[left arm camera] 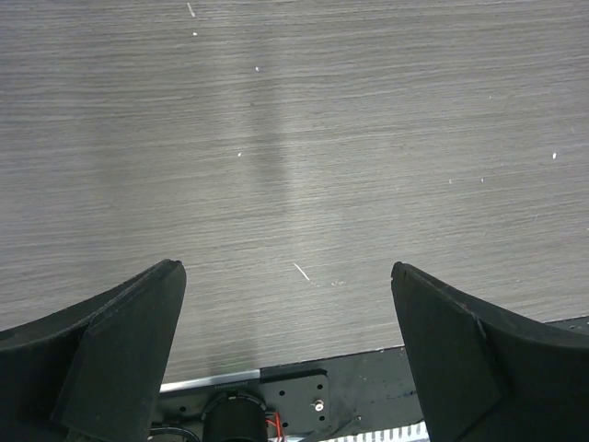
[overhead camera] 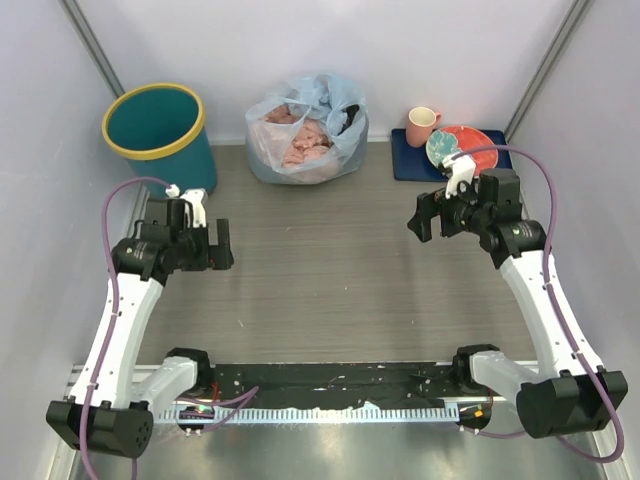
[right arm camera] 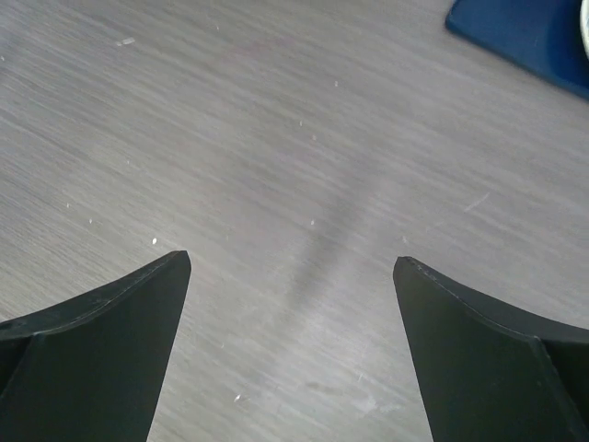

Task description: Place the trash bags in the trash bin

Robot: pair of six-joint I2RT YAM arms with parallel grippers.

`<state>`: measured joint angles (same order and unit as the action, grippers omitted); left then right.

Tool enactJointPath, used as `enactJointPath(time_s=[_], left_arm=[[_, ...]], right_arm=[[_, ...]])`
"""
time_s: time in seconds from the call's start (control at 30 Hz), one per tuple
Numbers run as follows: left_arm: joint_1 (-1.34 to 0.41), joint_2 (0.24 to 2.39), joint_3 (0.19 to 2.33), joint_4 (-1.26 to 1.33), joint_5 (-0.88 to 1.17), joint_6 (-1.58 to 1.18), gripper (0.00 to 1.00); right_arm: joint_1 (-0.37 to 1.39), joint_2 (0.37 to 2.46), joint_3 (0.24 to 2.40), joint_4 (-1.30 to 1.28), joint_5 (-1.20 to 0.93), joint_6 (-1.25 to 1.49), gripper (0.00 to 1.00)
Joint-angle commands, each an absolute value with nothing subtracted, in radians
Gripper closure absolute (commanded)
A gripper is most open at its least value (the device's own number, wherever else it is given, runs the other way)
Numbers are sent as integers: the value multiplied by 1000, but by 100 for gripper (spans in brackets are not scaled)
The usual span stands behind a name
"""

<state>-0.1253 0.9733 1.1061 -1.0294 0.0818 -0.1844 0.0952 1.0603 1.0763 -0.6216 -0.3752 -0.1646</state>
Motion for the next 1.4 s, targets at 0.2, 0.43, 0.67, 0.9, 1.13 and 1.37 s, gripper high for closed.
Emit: enactJointPath(time_s=[0.2,0.43,0.67,0.9,1.13,1.37], left_arm=[[-86,1071,1285,-1003,242,-146,0],[89,1078,1322,-915,523,-265,0],[107,1023,1269,-836,604,-325,0],[130,1032,1275,-822,653,-348,0],[138,1029,1275,-804,687,-344,0],[140,1043,1281,-804,719,-333,0]], right_arm=[[222,1291,1408,-362,-401,-343,0],[386,1558,1649,-191,-292,-486,1],[466,1793,1776,-40,-216,-575,10],[482,1983,1871,191,-169,-601,26],[462,2080,1904,342,-250,-581,28],[446,2169,1966,394,-302,-603,27]])
